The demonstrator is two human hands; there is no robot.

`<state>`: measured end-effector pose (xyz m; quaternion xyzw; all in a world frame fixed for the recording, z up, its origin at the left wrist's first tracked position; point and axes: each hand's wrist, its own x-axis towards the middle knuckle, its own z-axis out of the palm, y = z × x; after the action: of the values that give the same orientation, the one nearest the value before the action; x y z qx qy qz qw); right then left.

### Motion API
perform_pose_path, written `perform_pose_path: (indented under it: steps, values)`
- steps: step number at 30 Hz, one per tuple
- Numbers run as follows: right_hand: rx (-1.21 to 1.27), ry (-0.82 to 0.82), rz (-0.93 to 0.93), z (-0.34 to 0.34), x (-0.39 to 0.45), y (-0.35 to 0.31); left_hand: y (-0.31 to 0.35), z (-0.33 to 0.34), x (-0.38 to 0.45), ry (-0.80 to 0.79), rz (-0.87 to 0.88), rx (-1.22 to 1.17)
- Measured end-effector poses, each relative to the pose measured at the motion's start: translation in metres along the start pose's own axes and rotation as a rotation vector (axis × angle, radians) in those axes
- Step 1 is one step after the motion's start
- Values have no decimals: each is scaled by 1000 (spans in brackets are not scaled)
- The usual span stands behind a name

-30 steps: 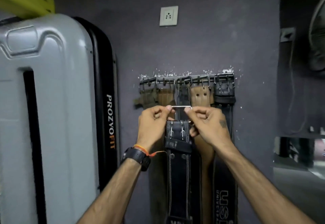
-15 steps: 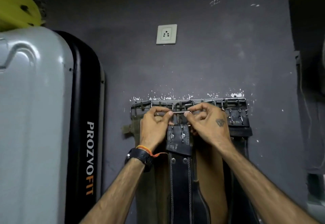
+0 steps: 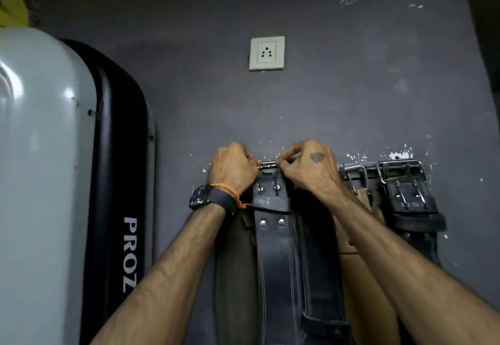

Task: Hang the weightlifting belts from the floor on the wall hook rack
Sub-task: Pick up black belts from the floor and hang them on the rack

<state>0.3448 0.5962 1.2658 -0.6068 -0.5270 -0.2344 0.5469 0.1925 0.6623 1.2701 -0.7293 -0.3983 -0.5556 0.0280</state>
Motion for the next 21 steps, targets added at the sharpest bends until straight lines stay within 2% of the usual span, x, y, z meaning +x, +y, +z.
perform_pose_path:
  steps: [3,8,11,13,15,18,21]
  values:
    - [-57,-39,36,1,5,3,1,1,-2,-6,11,107]
    - [-96,-245,-5,-19,1,1,-3,-2,-10,13,80,201]
    - [-156,-243,-67,-24,-11,4,-7,-6,-15,-44,111,193]
    - [-200,-165,-119,-16,-22,13,-10,-4,-24,-38,129,138]
    - [-173,-76,-162,-8,-39,20,-13,4,-38,54,173,64]
    - [-25,-14,-176,-6,-74,28,-20,17,-73,188,271,-120]
    - [185,-19,-146,-9,-129,36,-33,31,-130,173,297,-371]
